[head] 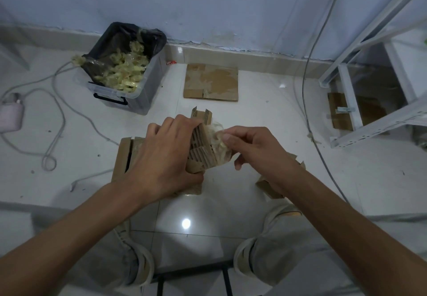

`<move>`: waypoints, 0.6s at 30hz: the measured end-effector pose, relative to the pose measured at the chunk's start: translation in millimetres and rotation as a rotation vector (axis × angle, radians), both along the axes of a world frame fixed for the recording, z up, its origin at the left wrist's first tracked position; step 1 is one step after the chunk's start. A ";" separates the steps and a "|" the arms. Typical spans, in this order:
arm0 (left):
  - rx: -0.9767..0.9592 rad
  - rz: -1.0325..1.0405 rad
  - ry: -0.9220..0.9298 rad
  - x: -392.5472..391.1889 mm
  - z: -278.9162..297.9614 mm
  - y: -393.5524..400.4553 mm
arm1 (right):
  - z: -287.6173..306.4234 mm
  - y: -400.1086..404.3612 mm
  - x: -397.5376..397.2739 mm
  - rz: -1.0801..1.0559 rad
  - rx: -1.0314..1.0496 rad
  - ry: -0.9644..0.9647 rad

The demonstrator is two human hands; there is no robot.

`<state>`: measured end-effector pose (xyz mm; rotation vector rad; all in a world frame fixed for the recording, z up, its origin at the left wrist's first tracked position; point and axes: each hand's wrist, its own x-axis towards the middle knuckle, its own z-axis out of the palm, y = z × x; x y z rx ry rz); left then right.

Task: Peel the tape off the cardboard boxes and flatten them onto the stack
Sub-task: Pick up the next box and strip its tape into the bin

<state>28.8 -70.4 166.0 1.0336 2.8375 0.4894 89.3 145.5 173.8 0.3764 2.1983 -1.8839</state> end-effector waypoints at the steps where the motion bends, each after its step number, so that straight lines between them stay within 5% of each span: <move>1: 0.003 -0.003 0.014 1.1 -0.1 -0.3 | 1.5 -0.6 0.5 -0.006 -0.025 -0.004; 6: 0.032 -0.017 0.005 5.2 -1.9 1.1 | 6.5 -5.1 1.2 -0.076 -0.310 -0.181; 12: 0.003 -0.050 0.000 6.3 -4.1 0.1 | 0.2 -15.1 1.0 0.070 0.091 -0.031; 18: 0.052 -0.086 -0.038 7.9 -6.2 0.5 | 0.5 -14.3 6.7 0.046 -0.088 -0.091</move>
